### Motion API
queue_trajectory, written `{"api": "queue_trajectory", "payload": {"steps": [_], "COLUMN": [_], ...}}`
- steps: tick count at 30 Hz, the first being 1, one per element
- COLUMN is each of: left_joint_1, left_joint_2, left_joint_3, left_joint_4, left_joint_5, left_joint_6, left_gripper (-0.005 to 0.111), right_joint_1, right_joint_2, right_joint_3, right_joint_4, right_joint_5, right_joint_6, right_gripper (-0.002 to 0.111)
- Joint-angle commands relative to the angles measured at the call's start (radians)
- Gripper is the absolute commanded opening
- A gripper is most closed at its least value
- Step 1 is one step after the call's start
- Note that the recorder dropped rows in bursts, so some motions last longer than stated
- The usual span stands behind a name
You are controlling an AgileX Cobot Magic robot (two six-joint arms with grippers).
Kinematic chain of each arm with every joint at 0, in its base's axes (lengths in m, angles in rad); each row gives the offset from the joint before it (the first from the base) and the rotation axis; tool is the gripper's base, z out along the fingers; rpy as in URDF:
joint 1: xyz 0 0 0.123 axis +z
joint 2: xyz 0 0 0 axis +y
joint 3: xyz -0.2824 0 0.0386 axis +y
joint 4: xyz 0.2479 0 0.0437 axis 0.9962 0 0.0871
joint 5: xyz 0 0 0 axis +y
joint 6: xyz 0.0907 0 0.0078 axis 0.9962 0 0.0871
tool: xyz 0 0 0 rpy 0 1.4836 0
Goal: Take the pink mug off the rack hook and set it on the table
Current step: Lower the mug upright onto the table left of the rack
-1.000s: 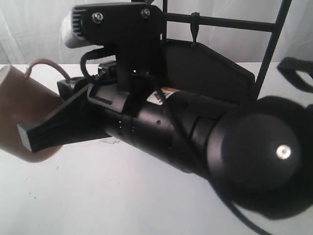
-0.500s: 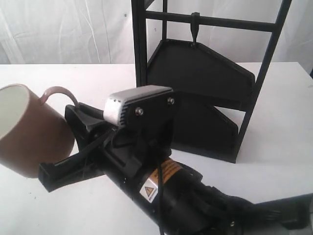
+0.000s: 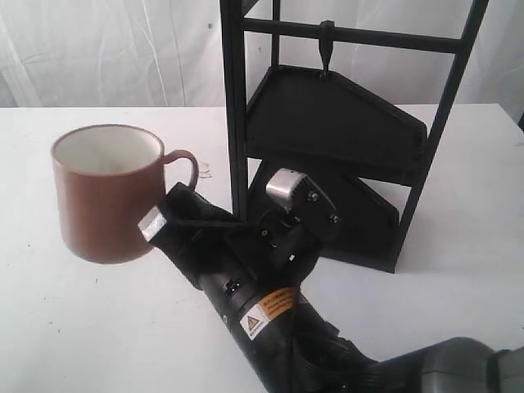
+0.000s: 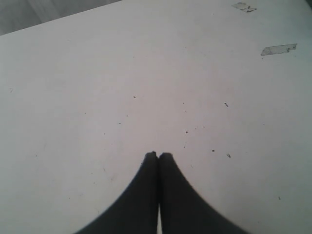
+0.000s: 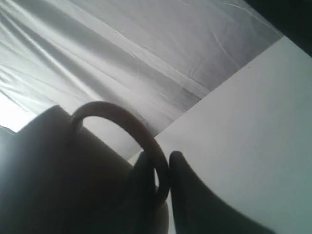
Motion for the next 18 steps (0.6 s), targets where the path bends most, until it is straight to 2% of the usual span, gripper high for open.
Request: {"api": "queue_trajectory", "payload": {"steps": [1, 11, 18], "left_joint_1": [-0.006, -0.006, -0.006], "left_joint_2": [-0.004, -0.004, -0.004], "left_joint_3": [0.004, 0.004, 0.004], "left_joint_4": [-0.007, -0.007, -0.007], "left_joint_5": [0.000, 0.000, 0.000], "left_joint_6": [-0.002, -0.002, -0.002], "left_gripper": [0.000, 0.000, 0.000], "right_joint_1": [-0.008, -0.060, -0.100], "right_joint_2": [0.033, 0.142, 0.143], "right_joint_3": [0.014, 0.014, 0.014], "right_joint_4": [-0.001, -0.041, -0.039], "right_joint_5": [-0.038, -0.038, 0.091], "right_joint_6": [0.060, 0.011, -0.111], "right_gripper": [0.000, 0.000, 0.000]}}
